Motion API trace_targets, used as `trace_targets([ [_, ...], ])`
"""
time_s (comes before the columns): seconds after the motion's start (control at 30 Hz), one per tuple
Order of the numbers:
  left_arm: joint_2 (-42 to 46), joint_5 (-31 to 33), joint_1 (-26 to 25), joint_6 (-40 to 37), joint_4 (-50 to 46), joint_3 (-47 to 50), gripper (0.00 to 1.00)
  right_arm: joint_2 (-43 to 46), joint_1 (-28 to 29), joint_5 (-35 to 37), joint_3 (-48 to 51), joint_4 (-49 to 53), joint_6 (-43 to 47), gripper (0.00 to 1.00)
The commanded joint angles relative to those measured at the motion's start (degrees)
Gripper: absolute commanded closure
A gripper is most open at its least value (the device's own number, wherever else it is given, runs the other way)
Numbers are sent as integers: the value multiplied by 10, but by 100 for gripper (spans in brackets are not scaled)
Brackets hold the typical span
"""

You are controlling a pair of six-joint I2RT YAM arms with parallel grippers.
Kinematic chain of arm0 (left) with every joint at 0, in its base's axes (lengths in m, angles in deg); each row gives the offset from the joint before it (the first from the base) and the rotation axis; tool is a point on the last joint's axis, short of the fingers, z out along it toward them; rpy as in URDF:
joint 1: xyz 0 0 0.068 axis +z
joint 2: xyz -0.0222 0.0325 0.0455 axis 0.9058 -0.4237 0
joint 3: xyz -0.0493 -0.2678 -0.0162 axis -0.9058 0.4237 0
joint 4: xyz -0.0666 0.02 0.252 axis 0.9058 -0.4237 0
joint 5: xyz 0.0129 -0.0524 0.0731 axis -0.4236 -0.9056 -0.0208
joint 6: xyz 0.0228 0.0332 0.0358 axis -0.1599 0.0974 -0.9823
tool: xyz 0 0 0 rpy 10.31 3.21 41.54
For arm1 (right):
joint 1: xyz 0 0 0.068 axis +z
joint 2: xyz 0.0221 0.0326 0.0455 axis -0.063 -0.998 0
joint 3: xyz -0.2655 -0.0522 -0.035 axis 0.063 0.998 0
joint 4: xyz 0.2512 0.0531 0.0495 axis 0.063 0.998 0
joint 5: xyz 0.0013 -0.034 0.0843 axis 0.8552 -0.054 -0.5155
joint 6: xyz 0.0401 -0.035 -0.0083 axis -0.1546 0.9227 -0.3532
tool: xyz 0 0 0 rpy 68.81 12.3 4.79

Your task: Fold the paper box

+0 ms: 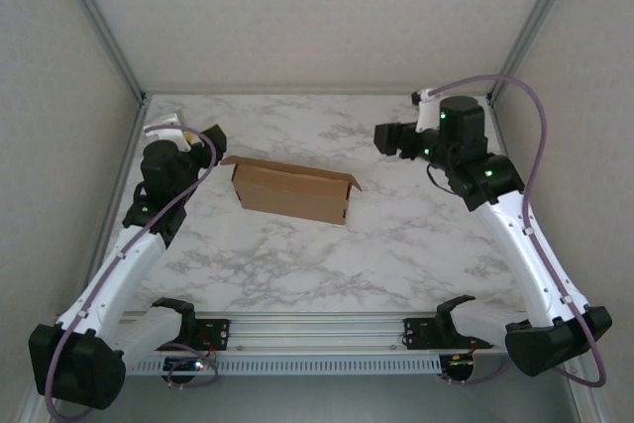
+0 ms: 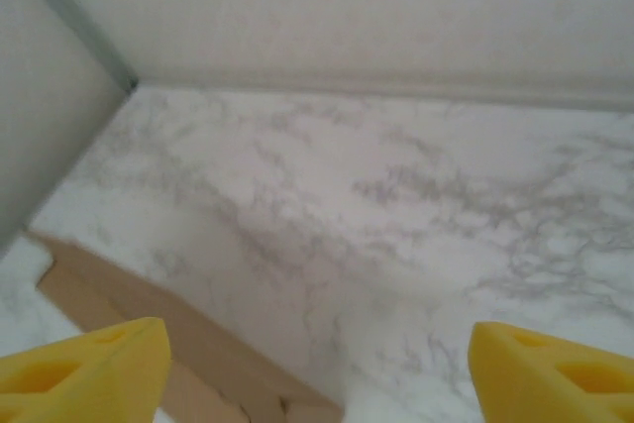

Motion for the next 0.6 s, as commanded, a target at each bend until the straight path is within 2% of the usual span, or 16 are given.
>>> trace_targets([
  [0.0,36,22,-12,-6,34,22,27,-7,22,-34,-19,91,72,38],
  [0.1,42,20,-21,-6,38,30,27,-62,31,-43,-66,186,96,41],
  [0.27,62,42,-52,-28,44,43,26,-125,91,24,-95,268,131,36],
  [0.5,80,82,-86,-57,45,48,26,-206,121,72,-120,298,132,36],
  [0.57,87,90,-92,-61,46,51,26,-220,123,86,-123,294,131,40],
])
